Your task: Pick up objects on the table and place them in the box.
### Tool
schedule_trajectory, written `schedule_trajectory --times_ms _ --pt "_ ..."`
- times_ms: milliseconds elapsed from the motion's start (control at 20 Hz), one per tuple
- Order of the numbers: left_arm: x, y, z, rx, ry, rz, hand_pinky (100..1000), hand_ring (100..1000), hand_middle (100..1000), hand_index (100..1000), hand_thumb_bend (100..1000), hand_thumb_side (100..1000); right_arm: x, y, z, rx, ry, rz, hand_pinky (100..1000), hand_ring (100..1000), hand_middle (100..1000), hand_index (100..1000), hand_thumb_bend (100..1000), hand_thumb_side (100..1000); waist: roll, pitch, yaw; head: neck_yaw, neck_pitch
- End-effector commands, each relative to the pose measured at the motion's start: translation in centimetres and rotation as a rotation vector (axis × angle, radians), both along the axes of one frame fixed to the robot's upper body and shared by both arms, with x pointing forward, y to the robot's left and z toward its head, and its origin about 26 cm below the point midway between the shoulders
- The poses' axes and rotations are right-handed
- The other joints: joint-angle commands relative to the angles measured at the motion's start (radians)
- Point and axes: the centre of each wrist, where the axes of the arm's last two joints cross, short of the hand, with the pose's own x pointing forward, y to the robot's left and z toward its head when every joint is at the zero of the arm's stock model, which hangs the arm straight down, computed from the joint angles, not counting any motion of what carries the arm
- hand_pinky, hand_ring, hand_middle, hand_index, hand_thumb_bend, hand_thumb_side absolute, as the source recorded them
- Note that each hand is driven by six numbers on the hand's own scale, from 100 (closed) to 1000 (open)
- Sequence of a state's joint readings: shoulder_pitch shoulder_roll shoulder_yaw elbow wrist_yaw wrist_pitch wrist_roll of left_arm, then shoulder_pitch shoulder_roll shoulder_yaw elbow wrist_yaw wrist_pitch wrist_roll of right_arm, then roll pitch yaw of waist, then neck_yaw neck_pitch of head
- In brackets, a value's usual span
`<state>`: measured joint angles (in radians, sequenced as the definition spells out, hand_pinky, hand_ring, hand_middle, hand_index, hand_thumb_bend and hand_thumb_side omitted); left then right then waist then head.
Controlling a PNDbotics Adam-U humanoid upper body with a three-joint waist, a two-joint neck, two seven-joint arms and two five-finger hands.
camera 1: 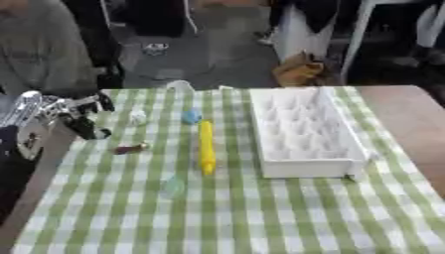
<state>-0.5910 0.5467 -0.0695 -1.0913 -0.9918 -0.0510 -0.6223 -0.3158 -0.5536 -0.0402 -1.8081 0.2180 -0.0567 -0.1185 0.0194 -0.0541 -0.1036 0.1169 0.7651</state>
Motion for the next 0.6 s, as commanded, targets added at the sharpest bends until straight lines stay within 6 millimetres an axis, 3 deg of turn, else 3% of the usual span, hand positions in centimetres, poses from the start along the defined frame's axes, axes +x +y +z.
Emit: schedule_trajectory --times_ms 50,600 --pt "0.7 0.1 0.8 0.023 -0.021 0.01 747 804 753 816 365 170 0.0 -0.3 0.9 -0.021 -0.016 0.0 721 761 777 947 192 459 0.012 -0.002 0.0 -0.004 0.005" --pt "1.7 -1.3 -1.9 0.018 -0.047 0.018 767 811 722 779 369 150 0.0 -0.2 0.7 -0.017 -0.013 0.004 721 760 781 947 190 460 0.008 -0.001 -0.002 -0.009 0.005"
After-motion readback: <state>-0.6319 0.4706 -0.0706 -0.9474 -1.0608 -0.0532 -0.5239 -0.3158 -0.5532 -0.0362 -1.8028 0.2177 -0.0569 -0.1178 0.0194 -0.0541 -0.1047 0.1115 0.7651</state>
